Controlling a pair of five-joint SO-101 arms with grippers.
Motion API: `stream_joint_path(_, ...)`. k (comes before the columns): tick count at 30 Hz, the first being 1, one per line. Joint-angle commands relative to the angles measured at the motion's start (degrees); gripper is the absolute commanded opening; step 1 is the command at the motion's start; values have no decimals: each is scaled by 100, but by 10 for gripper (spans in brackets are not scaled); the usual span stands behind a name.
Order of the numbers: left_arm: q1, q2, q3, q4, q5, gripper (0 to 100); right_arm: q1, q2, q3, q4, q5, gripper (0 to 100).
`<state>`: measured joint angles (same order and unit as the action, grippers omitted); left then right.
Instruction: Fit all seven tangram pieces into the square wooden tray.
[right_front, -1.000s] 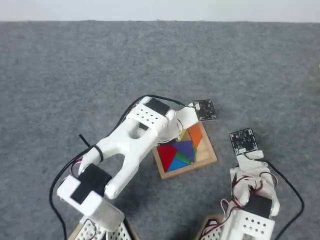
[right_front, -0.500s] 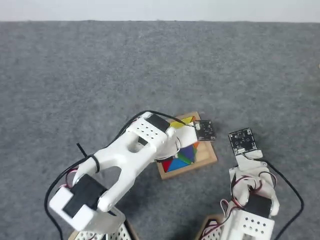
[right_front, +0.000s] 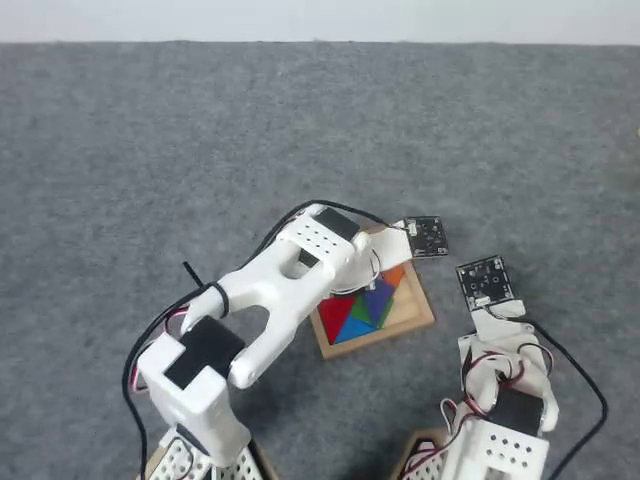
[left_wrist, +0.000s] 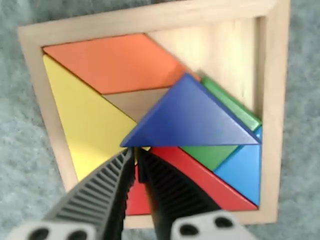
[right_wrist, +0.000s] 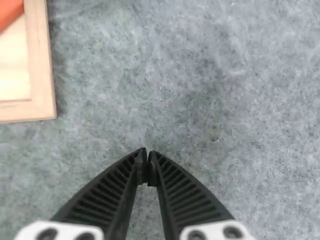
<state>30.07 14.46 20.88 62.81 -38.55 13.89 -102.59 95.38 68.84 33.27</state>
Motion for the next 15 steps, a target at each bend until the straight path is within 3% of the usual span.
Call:
stream_joint_path(1,79,18,-119,105,26,11,-31,-48,-9,-127,-35,6)
stream_joint_path(9,668,-9,-163,299,202,11,-31,-48,-9,-127,-35,6)
stream_joint_path(15,747,-18,-303,334,273,11,-31,-48,-9,-127,-35,6)
